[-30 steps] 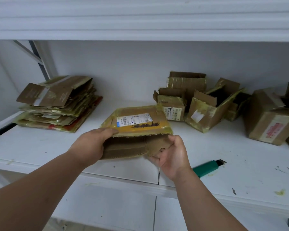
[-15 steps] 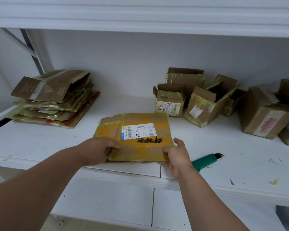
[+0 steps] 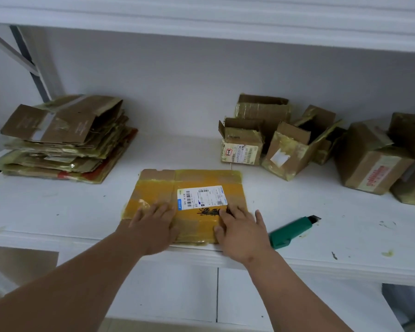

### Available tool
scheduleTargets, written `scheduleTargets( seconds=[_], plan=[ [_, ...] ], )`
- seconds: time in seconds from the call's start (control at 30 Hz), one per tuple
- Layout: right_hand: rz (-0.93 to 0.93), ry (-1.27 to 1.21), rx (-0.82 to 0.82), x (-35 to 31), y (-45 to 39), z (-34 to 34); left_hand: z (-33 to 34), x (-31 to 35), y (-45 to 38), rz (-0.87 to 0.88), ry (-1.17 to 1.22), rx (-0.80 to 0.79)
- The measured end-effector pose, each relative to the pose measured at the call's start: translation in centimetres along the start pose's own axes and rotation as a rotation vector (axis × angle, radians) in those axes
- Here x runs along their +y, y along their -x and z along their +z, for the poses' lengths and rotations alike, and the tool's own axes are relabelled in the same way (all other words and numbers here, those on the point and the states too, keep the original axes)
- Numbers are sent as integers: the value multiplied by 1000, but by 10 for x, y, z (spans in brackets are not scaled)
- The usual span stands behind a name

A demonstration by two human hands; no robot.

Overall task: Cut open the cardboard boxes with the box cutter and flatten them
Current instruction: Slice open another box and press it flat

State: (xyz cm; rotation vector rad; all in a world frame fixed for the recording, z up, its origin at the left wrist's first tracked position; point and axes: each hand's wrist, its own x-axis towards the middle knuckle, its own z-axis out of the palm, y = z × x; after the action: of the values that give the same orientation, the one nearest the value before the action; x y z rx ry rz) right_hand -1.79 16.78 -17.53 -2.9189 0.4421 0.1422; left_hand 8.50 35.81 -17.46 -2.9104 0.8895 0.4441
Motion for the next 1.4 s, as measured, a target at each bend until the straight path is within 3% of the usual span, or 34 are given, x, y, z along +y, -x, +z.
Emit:
scheduleTargets(
  seconds=[0.13, 0.3, 0.47, 0.6, 0.67, 0.77, 0.93, 1.13, 1.4],
  plan=[
    [14, 9, 127, -8, -14, -6, -15, -13, -9, 24, 116, 73],
    [25, 10, -64, -11, -16, 10, 7, -8, -6, 30, 4, 85],
    [61, 45, 97, -27, -36, -2, -18, -20, -25, 55, -16, 144],
    [33, 61, -98, -25, -39, 11, -1, -23, -28, 16, -40, 9],
    [25, 87, -44, -23, -54, -5, -6, -24, -35, 29, -33, -32],
    [23, 78, 137, -26, -76, -20, -27, -26, -44, 18, 8, 44],
    [-45, 64, -148, -22, -89, -2, -34, -17, -63, -61, -29, 96],
    [-96, 81, 46, -10, -118, -21, -31, -13, -88, -66, 60, 268],
    [-23, 76, -94, 8, -135, -3, -15, -39, -115, -87, 111, 26]
  ],
)
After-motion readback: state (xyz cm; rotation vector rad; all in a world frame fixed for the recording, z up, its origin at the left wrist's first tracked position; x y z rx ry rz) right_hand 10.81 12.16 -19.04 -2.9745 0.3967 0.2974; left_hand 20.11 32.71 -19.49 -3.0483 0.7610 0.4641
